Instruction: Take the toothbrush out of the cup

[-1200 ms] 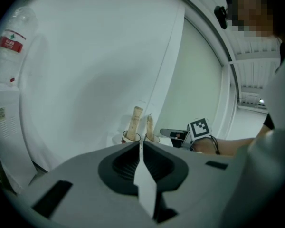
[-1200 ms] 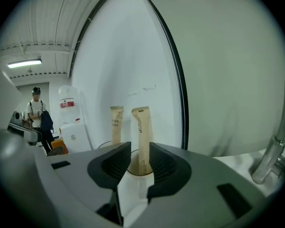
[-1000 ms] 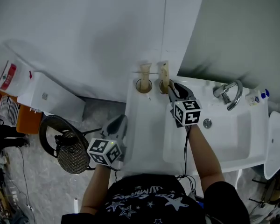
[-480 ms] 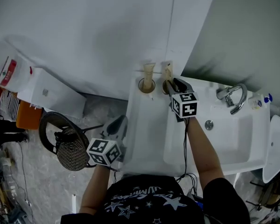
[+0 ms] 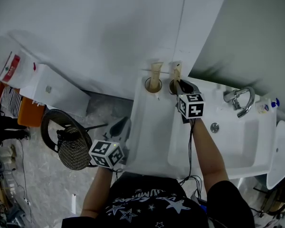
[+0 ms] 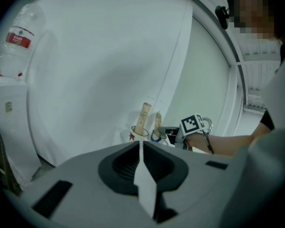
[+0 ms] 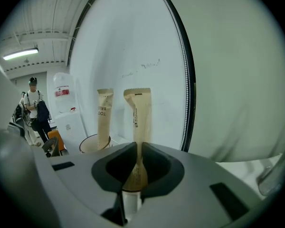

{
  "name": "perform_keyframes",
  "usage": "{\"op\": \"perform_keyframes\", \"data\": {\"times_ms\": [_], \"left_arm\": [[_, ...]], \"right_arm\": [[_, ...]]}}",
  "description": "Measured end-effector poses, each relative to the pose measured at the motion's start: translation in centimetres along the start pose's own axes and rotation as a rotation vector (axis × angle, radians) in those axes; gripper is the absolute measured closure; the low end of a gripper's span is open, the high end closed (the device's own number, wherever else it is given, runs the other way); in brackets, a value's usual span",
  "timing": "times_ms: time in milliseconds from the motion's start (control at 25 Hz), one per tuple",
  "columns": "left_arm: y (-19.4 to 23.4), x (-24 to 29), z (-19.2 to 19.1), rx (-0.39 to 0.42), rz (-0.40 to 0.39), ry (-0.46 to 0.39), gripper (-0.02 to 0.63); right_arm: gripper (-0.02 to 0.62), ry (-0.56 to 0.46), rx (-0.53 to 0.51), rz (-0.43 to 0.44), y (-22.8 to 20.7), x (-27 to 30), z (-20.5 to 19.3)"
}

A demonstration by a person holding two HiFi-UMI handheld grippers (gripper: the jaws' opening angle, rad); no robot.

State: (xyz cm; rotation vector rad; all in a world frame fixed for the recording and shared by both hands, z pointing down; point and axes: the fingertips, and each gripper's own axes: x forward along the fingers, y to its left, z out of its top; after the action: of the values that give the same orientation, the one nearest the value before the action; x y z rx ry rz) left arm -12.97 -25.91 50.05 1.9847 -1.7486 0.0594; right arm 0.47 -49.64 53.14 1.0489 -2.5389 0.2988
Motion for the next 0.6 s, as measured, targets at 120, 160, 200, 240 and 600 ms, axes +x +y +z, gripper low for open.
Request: {"op": "perform_keyframes", "data": {"times_ms": [120,160,200,240,600], "left_arm": [[0.0,-0.6,0.0,0.000,-0.002,-0.001,0.572],[0.0,-0.8,0.0,0.000,-0.003,-0.002,0.572],[0.0,-1.0,0.0,0.000,-0.004,-0.003,0.572],[0.1,-1.2,0.0,-0.001,-0.006,-0.004,0.572],[0.6,-1.9,0.2,-0.010,-0.060,0.006,0.572]], "right_arm": [[0.552,-0.007,0.013,-0.006,0.0,-0.4,0.1],[0.555,-0.014,0.017,-0.008,0.0,-0.6,0.3],[0.557,-0.023,0.022,-0.011,0.0,-0.8,0.6],[0.557,-0.032,0.026,-0.015,0.0,-1.0,0.9],[0.560,-0.110,0.070,-0.065,0.6,-3.7,3.4]]}}
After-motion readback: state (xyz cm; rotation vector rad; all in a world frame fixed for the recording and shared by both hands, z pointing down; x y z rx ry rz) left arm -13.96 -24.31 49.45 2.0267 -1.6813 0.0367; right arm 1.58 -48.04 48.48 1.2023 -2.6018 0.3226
